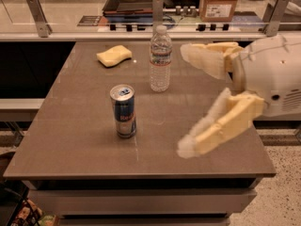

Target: Pick redbull can

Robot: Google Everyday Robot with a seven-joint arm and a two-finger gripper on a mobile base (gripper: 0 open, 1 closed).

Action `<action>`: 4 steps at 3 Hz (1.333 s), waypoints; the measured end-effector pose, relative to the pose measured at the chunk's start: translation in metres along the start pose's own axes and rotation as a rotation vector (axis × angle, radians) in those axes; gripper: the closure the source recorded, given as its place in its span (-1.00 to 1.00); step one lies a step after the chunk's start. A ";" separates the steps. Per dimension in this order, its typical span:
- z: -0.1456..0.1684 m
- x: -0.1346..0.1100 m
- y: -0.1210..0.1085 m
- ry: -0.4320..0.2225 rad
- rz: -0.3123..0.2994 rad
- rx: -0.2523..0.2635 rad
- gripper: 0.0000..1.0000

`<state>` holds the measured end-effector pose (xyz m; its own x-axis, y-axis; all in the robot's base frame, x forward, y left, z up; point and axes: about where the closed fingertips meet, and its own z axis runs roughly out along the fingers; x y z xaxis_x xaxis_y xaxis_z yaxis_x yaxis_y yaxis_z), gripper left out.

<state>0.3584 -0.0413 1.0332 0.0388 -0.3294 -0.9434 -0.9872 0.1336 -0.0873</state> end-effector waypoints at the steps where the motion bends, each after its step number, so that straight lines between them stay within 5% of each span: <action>1: 0.034 -0.009 -0.012 0.030 0.100 0.100 -1.00; 2: 0.066 0.015 -0.039 0.082 0.213 0.190 -1.00; 4: 0.067 0.011 -0.044 0.076 0.223 0.216 -1.00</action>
Offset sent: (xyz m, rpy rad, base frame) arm 0.0922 0.0626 -0.0748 -0.0651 0.2536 -0.4117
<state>0.4129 0.0118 1.0050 -0.1948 -0.3377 -0.9209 -0.9139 0.4035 0.0453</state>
